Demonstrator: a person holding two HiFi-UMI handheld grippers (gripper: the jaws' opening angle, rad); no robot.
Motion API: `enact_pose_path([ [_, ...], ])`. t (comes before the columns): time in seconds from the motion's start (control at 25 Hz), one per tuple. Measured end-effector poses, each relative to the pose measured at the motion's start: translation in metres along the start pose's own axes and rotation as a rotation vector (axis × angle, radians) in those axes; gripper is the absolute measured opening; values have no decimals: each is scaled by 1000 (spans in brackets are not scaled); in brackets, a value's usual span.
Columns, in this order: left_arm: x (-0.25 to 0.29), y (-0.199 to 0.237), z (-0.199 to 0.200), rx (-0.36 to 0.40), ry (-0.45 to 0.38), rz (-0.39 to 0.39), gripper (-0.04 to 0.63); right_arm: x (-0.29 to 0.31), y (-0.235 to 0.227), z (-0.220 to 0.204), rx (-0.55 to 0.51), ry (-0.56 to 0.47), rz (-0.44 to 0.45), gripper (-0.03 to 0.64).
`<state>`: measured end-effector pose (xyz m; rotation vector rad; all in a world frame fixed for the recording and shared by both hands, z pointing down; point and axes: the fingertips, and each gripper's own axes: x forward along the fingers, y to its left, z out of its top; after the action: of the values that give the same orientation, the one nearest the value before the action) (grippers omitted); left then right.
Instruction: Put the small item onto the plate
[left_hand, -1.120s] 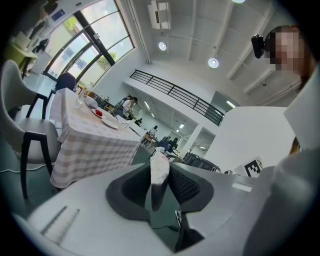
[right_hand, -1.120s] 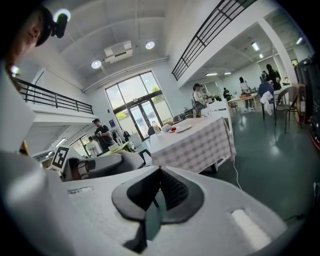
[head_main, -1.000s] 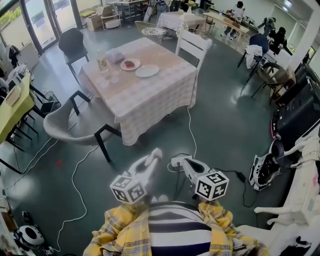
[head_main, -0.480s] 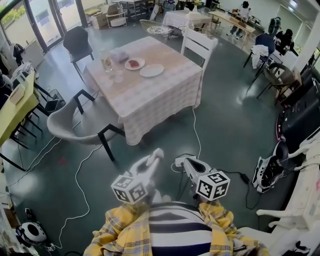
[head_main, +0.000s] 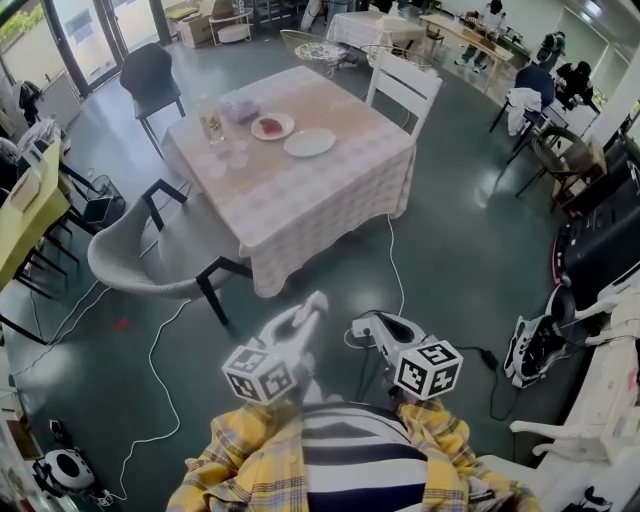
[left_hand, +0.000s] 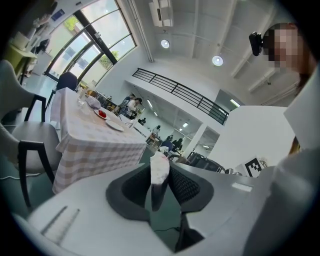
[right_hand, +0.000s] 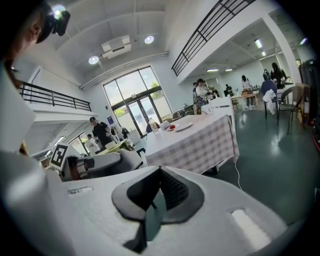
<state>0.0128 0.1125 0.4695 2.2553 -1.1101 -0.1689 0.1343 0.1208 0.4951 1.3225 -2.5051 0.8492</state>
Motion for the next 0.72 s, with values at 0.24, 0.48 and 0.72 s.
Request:
enact_pose_path([
  [0.24,20,30,27,-12,-5,-10,103,39,-3,25,-14,3,-8,-3],
  [0.48,37,61,46,-26,0,-19,103,77,-3,43,-21,9,-13,-3],
  [0.72,46,87,62,-31,15,-26,103,107,-2,56,-17,13,-27,-3],
])
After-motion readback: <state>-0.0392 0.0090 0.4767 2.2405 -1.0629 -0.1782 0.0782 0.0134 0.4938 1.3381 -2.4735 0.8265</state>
